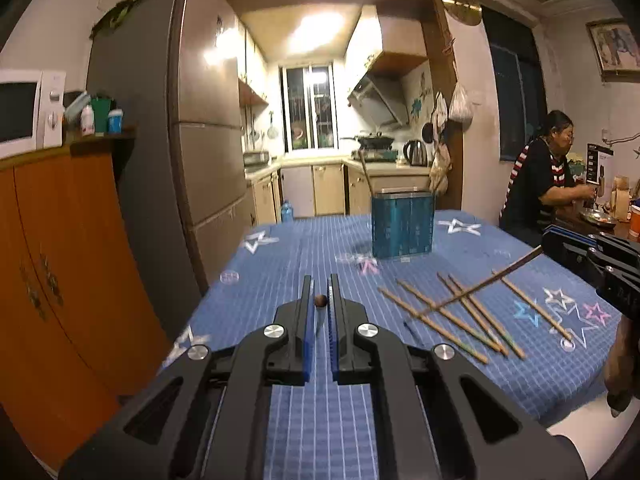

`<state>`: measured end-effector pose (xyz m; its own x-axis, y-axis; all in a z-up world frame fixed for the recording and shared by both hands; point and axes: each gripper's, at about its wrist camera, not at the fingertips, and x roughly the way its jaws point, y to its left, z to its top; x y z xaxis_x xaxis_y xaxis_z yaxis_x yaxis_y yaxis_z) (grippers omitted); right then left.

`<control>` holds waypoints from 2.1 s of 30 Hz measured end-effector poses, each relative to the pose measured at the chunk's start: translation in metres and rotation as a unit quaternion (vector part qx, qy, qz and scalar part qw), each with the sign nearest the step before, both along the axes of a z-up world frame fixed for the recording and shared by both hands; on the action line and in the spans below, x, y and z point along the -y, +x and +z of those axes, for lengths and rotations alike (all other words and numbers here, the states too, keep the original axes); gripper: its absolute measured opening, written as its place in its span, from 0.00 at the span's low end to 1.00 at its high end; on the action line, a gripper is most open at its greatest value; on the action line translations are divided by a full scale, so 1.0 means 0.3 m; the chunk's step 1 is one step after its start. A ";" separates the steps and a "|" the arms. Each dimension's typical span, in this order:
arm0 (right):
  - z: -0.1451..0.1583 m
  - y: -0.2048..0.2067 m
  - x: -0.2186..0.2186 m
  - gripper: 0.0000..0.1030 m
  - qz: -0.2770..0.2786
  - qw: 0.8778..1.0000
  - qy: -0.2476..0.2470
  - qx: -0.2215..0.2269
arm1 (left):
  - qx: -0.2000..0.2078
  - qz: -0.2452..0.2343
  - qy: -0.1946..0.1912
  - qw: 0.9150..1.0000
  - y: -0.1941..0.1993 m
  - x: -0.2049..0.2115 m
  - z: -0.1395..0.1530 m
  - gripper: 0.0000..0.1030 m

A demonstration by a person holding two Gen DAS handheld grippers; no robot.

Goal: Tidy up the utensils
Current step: 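Lift the chopstick with the left gripper and carry it to the basket, then drop the chopstick into the metal basket by opening the left gripper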

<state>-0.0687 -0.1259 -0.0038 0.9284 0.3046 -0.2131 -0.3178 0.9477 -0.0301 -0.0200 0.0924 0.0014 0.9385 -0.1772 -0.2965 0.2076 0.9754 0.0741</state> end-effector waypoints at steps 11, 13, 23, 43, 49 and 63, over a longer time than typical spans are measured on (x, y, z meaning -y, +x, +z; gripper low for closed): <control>0.138 0.210 0.048 0.07 0.033 0.998 0.042 -0.031 | 0.003 -0.016 -0.005 1.000 0.206 0.005 0.105 0.05; 0.158 0.256 0.043 0.07 0.038 0.998 0.044 -0.039 | 0.000 -0.022 -0.010 1.000 0.251 0.006 0.132 0.05; 0.309 0.421 0.079 0.07 0.029 0.998 0.038 -0.033 | 0.002 -0.061 -0.027 0.998 0.415 0.067 0.261 0.05; 0.720 0.848 0.331 0.07 -0.073 0.997 0.005 0.011 | 0.045 -0.142 -0.066 0.987 0.798 0.440 0.610 0.05; 0.674 0.989 0.352 0.07 -0.084 0.996 -0.001 -0.012 | 0.031 -0.136 -0.068 0.988 0.925 0.518 0.567 0.05; 0.509 1.095 0.398 0.07 -0.079 0.996 0.013 -0.045 | 0.014 -0.140 -0.080 0.987 1.031 0.572 0.506 0.05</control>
